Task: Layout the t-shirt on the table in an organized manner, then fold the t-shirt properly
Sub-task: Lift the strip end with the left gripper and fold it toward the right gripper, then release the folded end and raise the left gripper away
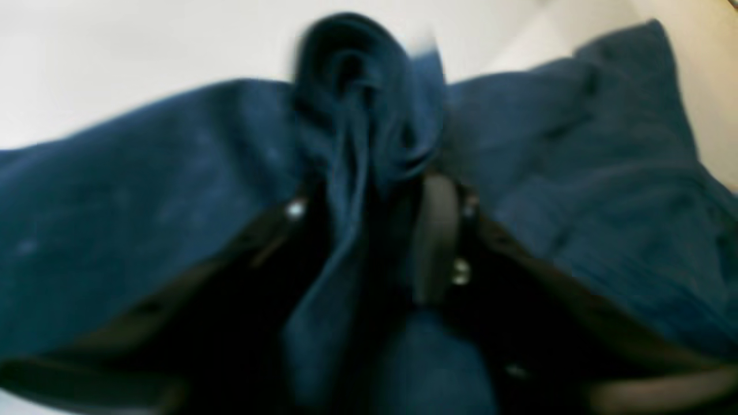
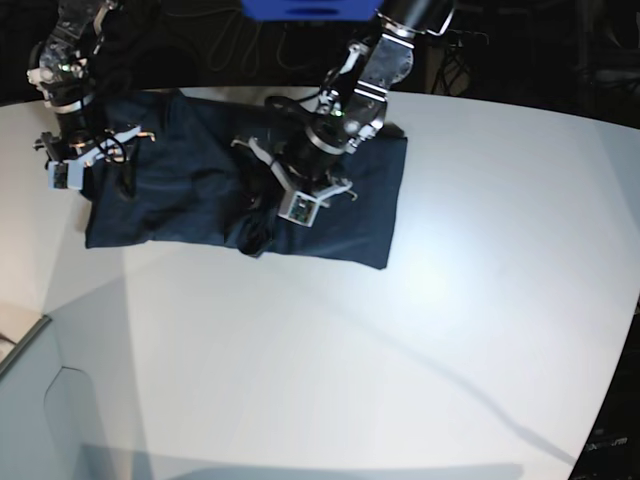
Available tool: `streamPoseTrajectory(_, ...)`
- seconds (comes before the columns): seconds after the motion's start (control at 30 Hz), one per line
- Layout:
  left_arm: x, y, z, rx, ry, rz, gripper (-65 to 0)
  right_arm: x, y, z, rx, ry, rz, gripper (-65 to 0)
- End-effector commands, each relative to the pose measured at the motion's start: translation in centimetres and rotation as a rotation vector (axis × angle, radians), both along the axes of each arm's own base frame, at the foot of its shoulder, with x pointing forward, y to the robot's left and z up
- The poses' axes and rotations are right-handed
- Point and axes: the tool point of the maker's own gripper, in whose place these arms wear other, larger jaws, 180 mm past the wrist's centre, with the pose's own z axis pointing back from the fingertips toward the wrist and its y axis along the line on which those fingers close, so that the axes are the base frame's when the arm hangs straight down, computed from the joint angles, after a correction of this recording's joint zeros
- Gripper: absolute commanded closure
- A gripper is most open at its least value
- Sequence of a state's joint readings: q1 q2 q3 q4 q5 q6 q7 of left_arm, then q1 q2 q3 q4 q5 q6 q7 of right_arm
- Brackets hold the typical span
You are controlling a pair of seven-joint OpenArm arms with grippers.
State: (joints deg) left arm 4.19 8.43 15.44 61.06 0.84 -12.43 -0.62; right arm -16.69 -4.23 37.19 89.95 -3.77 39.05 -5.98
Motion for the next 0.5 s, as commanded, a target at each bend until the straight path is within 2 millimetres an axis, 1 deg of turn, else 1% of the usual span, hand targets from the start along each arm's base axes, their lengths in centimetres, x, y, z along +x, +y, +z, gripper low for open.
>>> streamPoseTrajectory(0.0,0.9,-0.6,1.6,-0.039,-0.045,0.006,-29.8,0.6,-1.4,1.3,-0.016,-0.052,-0.036,-41.0)
streamPoseTrajectory(0.07,1.2,-0.6,2.3,-0.048,-0.063,0.006,-32.5,0.4,-2.2,1.0,-0.017,-0.044,-0.071,-42.1)
streamPoseTrajectory(0.13,1.2,-0.6,2.9,-0.057,-0.078,0.01,-33.7,0.1,-3.1,0.4,-0.019,-0.027,-0.088,-42.4)
streamPoseTrajectory(0.2,1.9,-0.4,4.5,-0.073,-0.119,0.024,-34.1,-0.3,-3.5,-0.5,-0.012,-0.003,-0.092,-42.3)
streamPoseTrajectory(0.27,2.0,-0.2,5.8,-0.087,-0.15,0.039,-34.1,-0.6,-3.7,-0.8,-0.012,0.006,-0.096,-42.2)
streamPoseTrajectory(0.3,2.2,0.4,6.7,-0.088,-0.176,0.046,-34.1,-0.7,-3.8,-0.4,-0.022,-0.002,-0.093,-42.2)
streamPoseTrajectory(0.37,2.3,1.9,7.8,-0.068,-0.222,0.047,-34.1,-1.8,-3.9,0.3,-0.047,0.001,-0.089,-42.2)
streamPoseTrajectory(0.4,2.1,2.5,8.2,-0.06,-0.236,0.047,-34.1,-2.3,-3.7,0.9,-0.06,-0.004,-0.082,-42.2)
streamPoseTrajectory(0.43,2.0,3.4,8.6,-0.059,-0.248,0.052,-34.1,-2.7,-2.7,1.1,-0.057,-0.002,-0.068,-42.2)
streamPoseTrajectory(0.47,2.0,4.7,8.8,-0.055,-0.255,0.065,-34.1,-2.9,-1.8,1.7,-0.062,-0.01,-0.05,-42.3)
